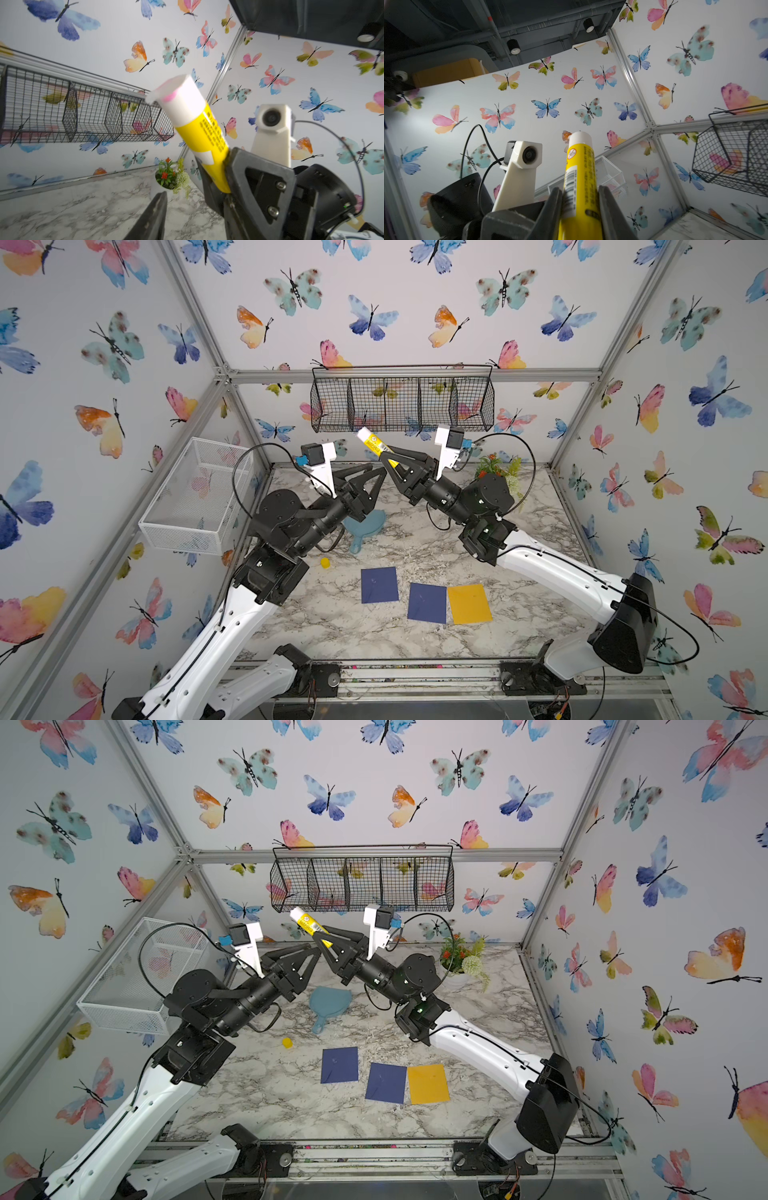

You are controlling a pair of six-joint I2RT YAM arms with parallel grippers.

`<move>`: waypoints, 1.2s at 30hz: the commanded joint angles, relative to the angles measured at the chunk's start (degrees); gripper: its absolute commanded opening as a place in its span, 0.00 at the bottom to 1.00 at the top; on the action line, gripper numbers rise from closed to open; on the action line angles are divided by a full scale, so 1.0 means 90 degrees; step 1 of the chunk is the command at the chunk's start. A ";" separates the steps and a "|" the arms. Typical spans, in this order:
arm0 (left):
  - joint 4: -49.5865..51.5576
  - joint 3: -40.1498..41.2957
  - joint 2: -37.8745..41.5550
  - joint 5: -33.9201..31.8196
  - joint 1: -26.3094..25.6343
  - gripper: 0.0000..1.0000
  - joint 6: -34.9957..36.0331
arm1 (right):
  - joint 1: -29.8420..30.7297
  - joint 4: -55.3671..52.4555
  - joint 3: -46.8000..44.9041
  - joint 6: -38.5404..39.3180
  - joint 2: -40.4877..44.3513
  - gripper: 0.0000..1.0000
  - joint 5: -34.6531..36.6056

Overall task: Seal the envelope with a glue stick
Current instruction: Pick up the lid from the center of the board.

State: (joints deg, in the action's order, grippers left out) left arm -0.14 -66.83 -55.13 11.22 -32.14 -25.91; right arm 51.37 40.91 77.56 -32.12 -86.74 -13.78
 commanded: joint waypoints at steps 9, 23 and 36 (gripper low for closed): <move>0.3179 0.0169 -0.0761 -0.1048 0.0753 0.48 0.1095 | -0.0038 -0.2317 0.0181 0.2611 0.0282 0.01 0.1649; 0.4100 0.0967 -0.2173 -0.1436 0.2402 0.47 0.2045 | -0.0420 -0.2826 -0.0412 0.3049 0.0758 0.02 0.2265; 0.3834 0.1253 -0.3522 -0.1371 0.2822 0.45 0.2344 | -0.0493 -0.2906 -0.0551 0.2994 0.0906 0.01 0.2234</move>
State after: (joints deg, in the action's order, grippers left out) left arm 35.62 -56.49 -85.78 -1.63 -7.16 -5.96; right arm 47.29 14.87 73.01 -5.30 -80.55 5.63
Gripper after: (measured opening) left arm 0.452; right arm 0.286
